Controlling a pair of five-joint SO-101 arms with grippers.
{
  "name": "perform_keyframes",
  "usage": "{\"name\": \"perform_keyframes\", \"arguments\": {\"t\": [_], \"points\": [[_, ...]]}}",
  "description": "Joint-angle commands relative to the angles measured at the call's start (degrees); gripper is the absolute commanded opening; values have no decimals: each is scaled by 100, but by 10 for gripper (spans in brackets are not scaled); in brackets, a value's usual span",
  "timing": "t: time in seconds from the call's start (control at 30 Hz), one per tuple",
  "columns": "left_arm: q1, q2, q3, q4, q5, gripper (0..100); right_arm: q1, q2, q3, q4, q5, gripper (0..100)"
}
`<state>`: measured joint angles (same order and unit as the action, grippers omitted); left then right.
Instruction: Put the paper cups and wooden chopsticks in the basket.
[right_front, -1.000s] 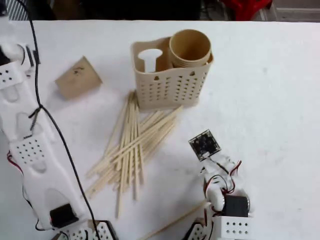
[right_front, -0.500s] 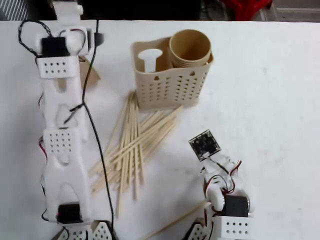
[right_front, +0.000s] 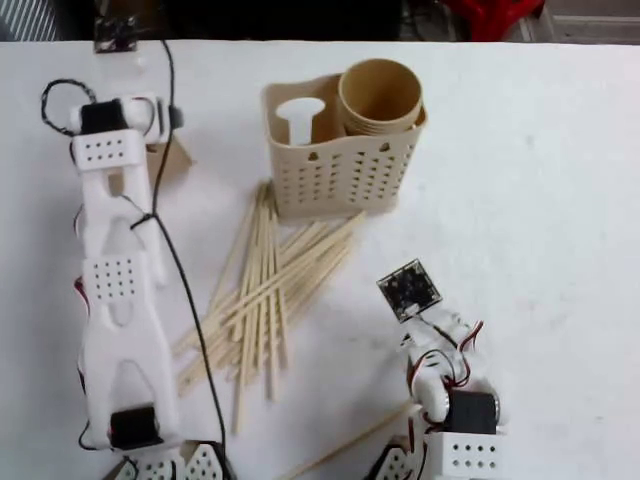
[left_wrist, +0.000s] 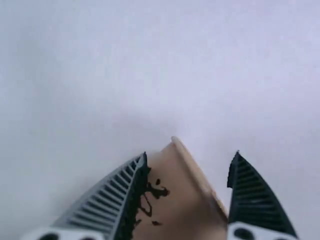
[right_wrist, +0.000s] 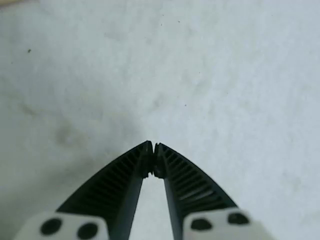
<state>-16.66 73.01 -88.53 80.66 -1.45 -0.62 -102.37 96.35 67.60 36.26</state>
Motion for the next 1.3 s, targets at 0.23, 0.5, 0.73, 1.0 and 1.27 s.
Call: {"name": "perform_keyframes", "arguments": {"t": [0.23,0.5,0.73,1.0,1.27], "points": [[-356,-514,-686,1960,-352,260,-31,-75,44,22,62,18],[-1191,-1270,-624,2198,-1266,212,-13,-75,44,22,62,18],[-2202,-2105,290,2207,-1934,210,-22,-75,44,22,62,18],[-2985,-3987,3393,2163,-2699,211,-40,-75,44,22,62,18],[-3002,-4549,5169,1424,-2848,211,-22,-75,44,22,62,18]]}}
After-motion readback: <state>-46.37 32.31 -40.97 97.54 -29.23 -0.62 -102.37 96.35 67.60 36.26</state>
